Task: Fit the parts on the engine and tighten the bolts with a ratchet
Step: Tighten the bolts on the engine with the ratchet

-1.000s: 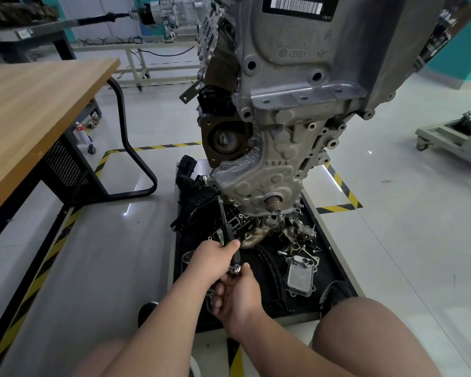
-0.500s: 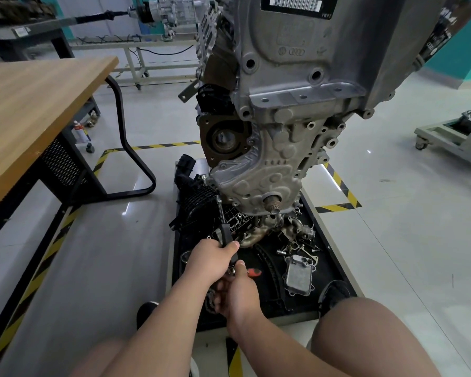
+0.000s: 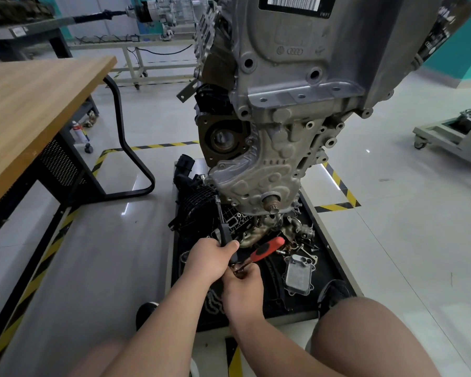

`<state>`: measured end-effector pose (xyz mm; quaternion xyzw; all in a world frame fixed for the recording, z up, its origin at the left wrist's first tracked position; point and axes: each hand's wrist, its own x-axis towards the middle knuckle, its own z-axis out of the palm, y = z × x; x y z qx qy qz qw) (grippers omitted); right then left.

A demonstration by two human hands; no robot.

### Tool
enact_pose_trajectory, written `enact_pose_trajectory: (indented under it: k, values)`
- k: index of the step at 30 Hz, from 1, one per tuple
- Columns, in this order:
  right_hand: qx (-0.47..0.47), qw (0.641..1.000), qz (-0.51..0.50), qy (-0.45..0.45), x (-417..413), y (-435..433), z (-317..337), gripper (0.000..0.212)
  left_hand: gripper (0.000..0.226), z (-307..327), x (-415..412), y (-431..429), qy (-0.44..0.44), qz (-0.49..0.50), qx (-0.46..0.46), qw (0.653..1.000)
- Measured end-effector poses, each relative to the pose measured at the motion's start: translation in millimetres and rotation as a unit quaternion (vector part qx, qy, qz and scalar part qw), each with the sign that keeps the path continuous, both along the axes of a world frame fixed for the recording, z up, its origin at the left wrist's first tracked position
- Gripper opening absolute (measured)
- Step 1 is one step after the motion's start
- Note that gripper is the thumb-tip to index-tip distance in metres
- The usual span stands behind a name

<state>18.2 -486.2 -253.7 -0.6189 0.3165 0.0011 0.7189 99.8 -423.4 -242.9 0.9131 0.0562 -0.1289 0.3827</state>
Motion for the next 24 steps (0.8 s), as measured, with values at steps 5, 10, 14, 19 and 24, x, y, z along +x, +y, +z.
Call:
enact_pose_trajectory:
  k: [5,10,14,19,24]
  values:
    - [0.024,1.000,-0.002,0.001,0.4,1.7,-2.3,0.015,0.051,-1.3,0.8,1.1,0.000,0.003,0.000,1.000]
    - [0.081,0.996,0.003,0.026,-0.1,3.9,-3.6,0.030,0.043,-1.2,0.0,-0.6,0.023,0.002,-0.034,0.999]
    - [0.166,0.986,-0.012,0.026,2.6,4.8,-4.6,0.044,0.050,-1.3,1.8,-0.8,0.014,0.003,-0.034,0.999]
    - [0.232,0.971,-0.013,0.061,6.3,5.5,-5.6,0.060,0.055,-1.6,1.7,-1.6,0.018,0.002,-0.040,0.999]
    - [0.302,0.947,-0.020,0.113,7.4,5.6,1.8,0.058,0.055,-2.3,4.0,-1.4,0.028,0.012,-0.052,0.998]
